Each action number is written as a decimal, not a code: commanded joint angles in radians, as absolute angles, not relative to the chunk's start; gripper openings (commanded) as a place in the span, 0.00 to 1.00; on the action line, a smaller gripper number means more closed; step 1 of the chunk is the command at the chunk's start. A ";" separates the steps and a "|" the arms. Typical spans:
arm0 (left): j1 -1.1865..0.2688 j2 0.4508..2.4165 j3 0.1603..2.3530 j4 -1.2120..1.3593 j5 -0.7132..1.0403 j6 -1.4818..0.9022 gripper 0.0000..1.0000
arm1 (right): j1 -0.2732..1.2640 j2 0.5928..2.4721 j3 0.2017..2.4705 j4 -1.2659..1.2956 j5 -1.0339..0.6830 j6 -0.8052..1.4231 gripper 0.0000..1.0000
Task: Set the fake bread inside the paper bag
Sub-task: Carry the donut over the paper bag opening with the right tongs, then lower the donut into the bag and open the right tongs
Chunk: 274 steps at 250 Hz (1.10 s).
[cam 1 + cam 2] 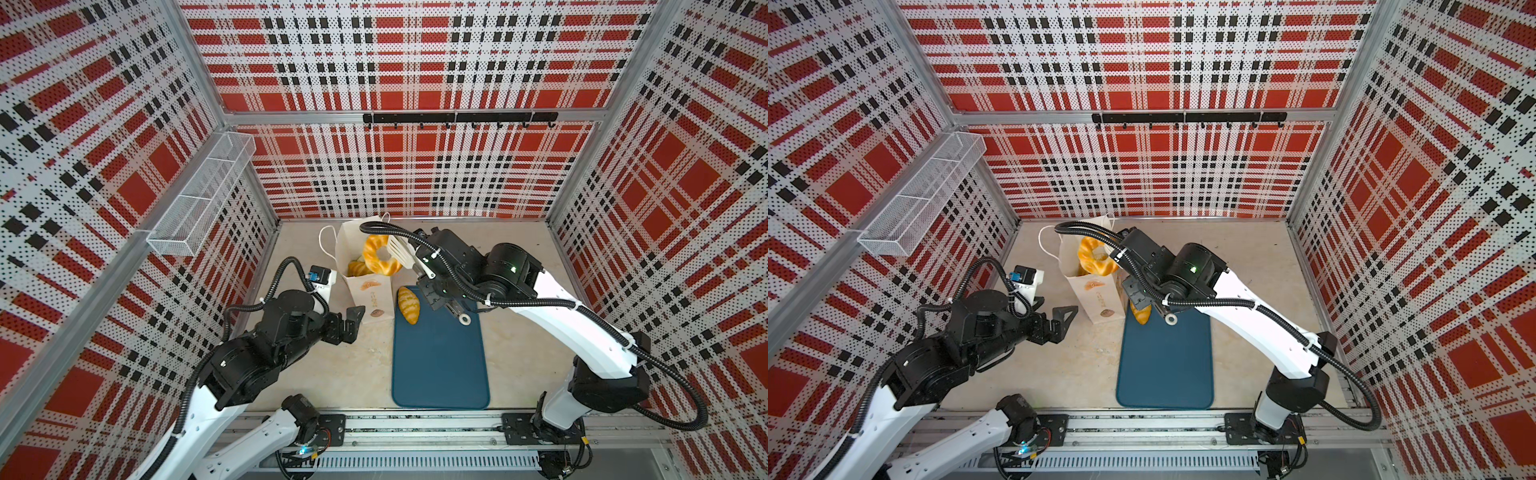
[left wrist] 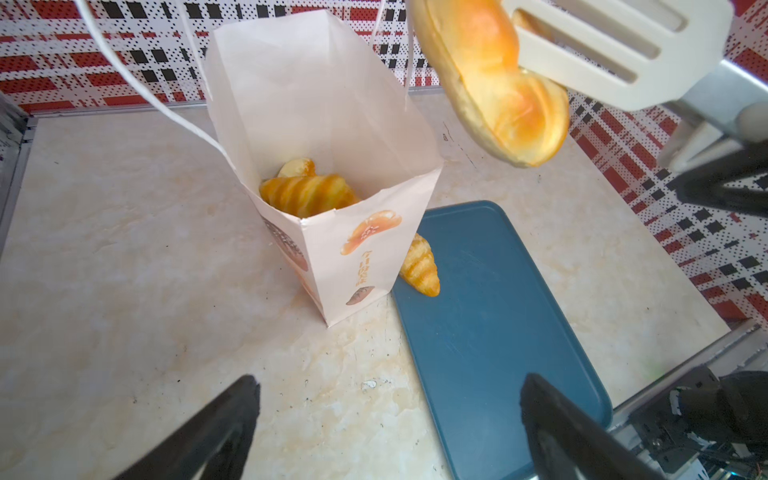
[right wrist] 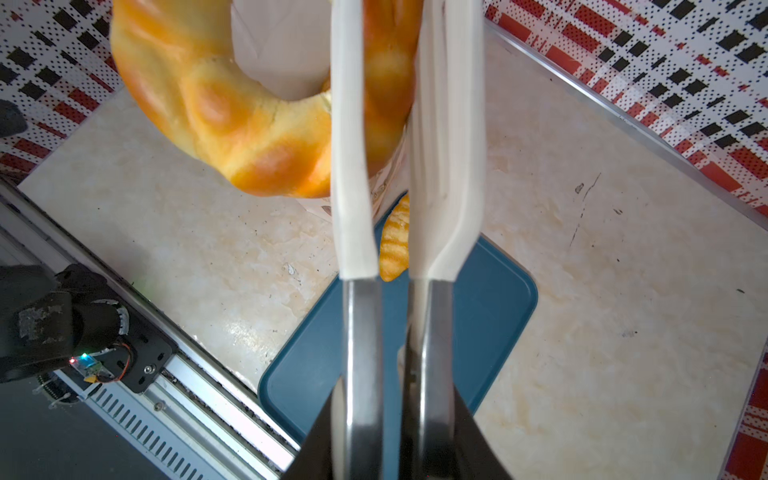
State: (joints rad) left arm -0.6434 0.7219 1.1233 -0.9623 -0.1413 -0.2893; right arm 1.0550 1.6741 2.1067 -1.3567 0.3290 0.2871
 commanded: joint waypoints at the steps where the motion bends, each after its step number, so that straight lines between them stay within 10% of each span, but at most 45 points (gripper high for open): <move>1: -0.589 0.720 1.148 -0.981 -0.083 -0.256 1.00 | 1.062 1.711 2.159 -1.244 0.372 0.254 0.32; 274: -0.416 0.696 1.094 -1.007 0.021 -0.225 0.99 | 1.069 1.958 2.336 -1.264 0.574 0.195 0.49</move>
State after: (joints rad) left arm -0.4259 0.7059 1.1042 -1.0046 0.0135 -0.2344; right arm 1.0657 1.9541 2.2887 -1.2797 0.5369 0.2001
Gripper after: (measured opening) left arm 0.994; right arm 0.481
